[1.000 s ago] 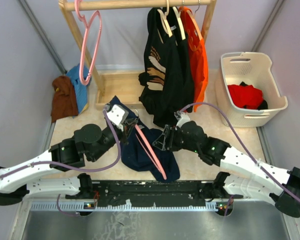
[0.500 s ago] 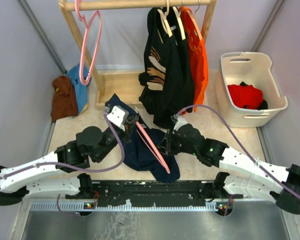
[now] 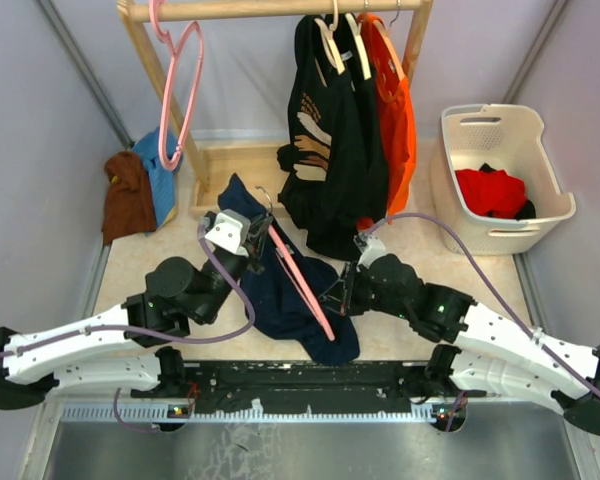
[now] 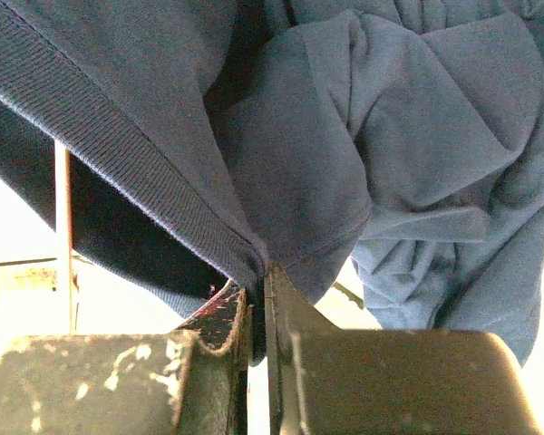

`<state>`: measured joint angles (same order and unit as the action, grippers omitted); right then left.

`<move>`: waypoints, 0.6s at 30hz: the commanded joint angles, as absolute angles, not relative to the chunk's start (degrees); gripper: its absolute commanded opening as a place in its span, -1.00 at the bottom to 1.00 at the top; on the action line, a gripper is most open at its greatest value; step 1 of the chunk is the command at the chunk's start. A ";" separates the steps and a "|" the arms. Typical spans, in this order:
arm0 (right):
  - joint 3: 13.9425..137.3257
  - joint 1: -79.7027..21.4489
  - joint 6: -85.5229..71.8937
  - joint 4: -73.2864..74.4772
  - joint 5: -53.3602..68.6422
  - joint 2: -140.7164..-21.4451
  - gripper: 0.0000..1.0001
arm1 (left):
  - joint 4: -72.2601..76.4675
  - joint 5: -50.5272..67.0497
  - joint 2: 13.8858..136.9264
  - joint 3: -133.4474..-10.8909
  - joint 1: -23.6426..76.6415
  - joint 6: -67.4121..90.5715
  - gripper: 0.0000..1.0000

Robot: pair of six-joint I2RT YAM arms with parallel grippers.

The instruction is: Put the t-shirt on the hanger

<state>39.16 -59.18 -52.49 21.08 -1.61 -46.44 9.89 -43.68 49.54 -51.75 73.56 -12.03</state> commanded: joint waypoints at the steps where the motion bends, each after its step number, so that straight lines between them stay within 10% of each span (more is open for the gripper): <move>1: 40.62 -60.30 -53.49 23.45 -3.59 -44.22 -1.00 | 20.18 -46.49 49.35 -52.65 73.49 -17.70 -1.00; 18: 42.44 -68.46 -57.05 27.44 -8.89 -43.31 -1.00 | 42.05 -49.17 58.09 -44.45 69.66 -23.55 -1.00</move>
